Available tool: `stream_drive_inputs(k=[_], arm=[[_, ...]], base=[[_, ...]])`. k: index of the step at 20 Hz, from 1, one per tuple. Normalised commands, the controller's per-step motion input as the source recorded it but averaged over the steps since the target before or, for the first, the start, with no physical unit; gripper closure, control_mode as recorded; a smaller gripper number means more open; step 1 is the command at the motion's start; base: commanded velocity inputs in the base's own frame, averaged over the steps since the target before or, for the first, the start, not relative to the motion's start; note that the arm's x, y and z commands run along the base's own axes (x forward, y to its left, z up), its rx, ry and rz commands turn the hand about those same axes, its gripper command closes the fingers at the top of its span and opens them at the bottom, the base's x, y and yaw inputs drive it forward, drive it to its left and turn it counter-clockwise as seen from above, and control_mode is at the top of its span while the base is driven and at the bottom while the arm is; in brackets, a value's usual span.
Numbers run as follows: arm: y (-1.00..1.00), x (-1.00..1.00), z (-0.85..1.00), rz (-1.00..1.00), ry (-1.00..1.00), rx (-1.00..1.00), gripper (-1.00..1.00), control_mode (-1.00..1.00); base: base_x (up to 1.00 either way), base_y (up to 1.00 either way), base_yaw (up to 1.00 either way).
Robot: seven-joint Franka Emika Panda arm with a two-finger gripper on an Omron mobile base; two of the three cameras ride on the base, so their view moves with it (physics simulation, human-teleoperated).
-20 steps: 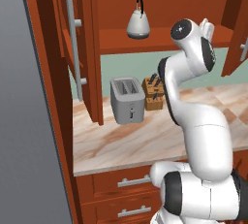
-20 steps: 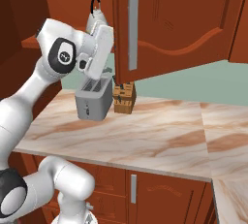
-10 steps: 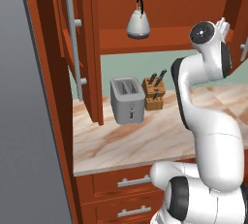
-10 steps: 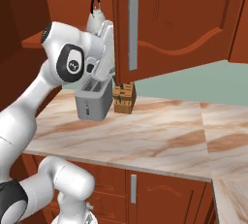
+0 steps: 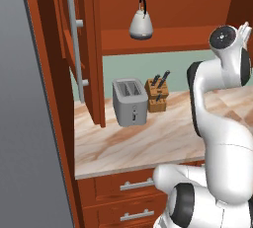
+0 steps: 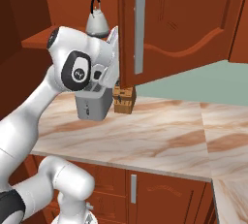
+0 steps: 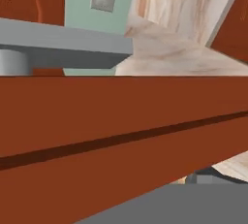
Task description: Open the cabinet, pick the kettle from the cabinet, and place it in the sink.
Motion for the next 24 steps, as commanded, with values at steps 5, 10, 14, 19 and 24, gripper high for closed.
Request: stream_drive_inputs(k=[5,10,14,19,24], arm=[[-0.39,-0.35,0.03,-0.24,0.01,0.15,-1.00,-1.00],[-0.47,-0.38,0.01,-0.19,0.00,0.13,-1.00,-1.00],[-0.52,-0.42,0.00,-0.11,0.00,0.08,-1.00,-1.00],[-0.52,-0.40,0.00,-0.04,-0.01,0.03,-1.00,-1.00],[-0.45,-0.38,0.00,0.00,-0.07,0.00,-1.00,-1.00]], base=[[0.00,0.00,0.00],[0.00,0.00,0.00],[0.00,0.00,0.00],[0.00,0.00,0.00],[0.00,0.00,0.00]])
